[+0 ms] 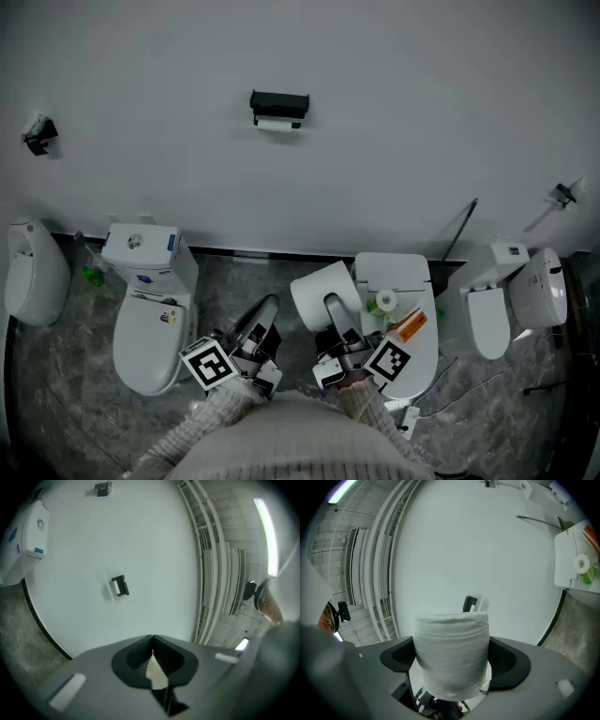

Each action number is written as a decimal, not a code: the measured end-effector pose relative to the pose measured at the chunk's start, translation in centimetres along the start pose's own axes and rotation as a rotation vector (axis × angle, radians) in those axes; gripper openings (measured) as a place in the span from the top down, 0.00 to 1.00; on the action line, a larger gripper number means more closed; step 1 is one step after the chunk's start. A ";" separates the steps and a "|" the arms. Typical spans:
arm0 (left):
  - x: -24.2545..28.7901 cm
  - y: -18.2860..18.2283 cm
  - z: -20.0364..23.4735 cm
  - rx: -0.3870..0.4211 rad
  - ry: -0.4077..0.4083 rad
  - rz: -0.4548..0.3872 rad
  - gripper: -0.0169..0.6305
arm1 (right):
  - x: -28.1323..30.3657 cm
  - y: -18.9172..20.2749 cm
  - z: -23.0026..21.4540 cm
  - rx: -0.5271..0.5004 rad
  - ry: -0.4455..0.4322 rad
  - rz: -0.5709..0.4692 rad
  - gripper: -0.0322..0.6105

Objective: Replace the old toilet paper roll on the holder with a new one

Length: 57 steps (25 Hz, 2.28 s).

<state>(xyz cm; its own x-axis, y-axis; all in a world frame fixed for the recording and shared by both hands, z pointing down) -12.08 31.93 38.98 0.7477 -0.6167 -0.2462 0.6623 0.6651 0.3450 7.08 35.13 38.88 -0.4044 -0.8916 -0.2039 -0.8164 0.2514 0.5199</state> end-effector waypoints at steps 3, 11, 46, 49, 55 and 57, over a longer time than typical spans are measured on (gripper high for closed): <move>1.0 0.2 0.5 0.006 0.004 -0.014 0.98 | -0.1 -1.0 -0.8 -0.010 -0.004 -0.003 0.23; 2.4 0.0 2.5 -0.027 -0.027 -0.035 0.98 | 0.7 -1.6 -3.2 0.014 0.020 0.019 0.22; 26.8 -24.0 17.5 -0.124 0.051 0.080 0.98 | 29.7 -10.2 -16.7 0.094 0.165 -0.184 0.22; 27.4 -24.5 18.2 -0.176 0.049 0.046 0.98 | 29.9 -10.9 -17.2 0.092 0.176 -0.219 0.22; 28.9 -25.1 18.4 -0.174 0.039 0.019 0.98 | 31.4 -12.4 -17.7 0.059 0.148 -0.185 0.23; 29.5 -25.2 18.5 -0.180 0.036 0.014 0.98 | 31.9 -12.7 -17.9 0.036 0.159 -0.151 0.22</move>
<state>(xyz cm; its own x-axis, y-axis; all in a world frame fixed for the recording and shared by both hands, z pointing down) -7.60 -10.85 39.76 0.7562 -0.5932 -0.2762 0.6472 0.7404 0.1817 11.87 -3.28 40.63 -0.2082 -0.9677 -0.1422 -0.8781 0.1209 0.4629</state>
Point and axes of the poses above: the fingertips, and each gripper's own axes: x forward along the fingers, z to its left, y out of its underside, the point moved 7 cm from there along -x, backward along the fingers, and after that the axes turned 10 degrees about -x, right-handed, at the moved point
